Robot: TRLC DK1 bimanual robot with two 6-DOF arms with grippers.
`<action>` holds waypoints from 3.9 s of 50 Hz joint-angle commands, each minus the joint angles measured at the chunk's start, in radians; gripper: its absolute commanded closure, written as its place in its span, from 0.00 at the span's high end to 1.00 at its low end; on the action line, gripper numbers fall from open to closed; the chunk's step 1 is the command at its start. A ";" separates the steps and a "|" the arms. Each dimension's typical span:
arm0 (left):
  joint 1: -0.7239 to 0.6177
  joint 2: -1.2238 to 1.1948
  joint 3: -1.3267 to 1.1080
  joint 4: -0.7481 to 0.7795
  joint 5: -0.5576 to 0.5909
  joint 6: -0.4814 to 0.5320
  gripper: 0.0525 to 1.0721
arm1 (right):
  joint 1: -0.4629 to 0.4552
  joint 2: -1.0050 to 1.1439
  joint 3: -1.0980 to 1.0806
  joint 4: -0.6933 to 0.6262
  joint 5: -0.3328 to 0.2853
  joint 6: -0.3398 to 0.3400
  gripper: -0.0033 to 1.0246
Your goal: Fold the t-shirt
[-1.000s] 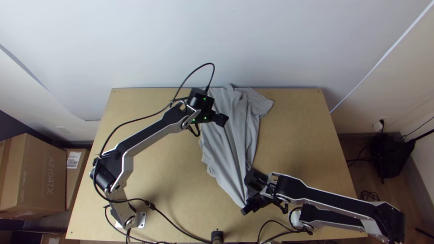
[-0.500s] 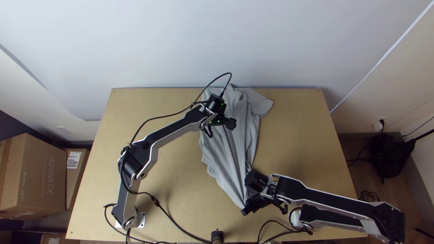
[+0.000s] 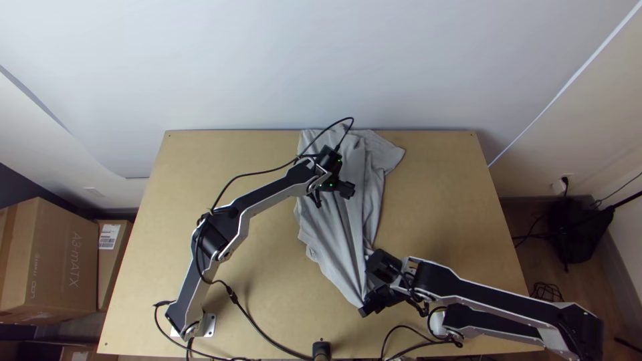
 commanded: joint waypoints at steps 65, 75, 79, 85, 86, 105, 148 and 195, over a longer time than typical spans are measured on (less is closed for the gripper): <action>0.130 -0.144 0.135 -0.195 -0.037 -0.064 0.03 | -0.439 -0.075 -0.008 0.018 -0.016 0.013 0.03; 0.187 -0.342 -0.001 -0.199 -0.037 -0.065 0.03 | -0.539 -0.072 0.041 0.049 -0.016 0.015 0.03; 0.210 -0.427 -0.067 -0.199 -0.037 -0.067 0.03 | -0.585 -0.067 0.058 0.081 -0.016 0.021 0.03; 0.225 -0.571 -0.210 -0.199 -0.037 -0.064 0.03 | -0.637 -0.058 0.081 0.110 -0.016 0.033 0.03; 0.222 -0.595 -0.239 -0.199 -0.037 -0.062 0.03 | -0.643 -0.058 0.083 0.116 -0.016 0.039 0.03; 0.086 -0.994 -0.813 -0.210 -0.031 -0.008 0.03 | -0.725 -0.076 0.076 0.112 -0.016 0.067 0.03; 0.041 -1.089 -0.796 -0.354 0.211 0.249 0.96 | -0.864 -0.035 -0.006 0.110 -0.014 -0.025 0.03; 0.196 -0.652 -0.727 -0.143 0.012 0.295 0.74 | -0.889 -0.194 -0.072 0.087 -0.004 -0.013 0.03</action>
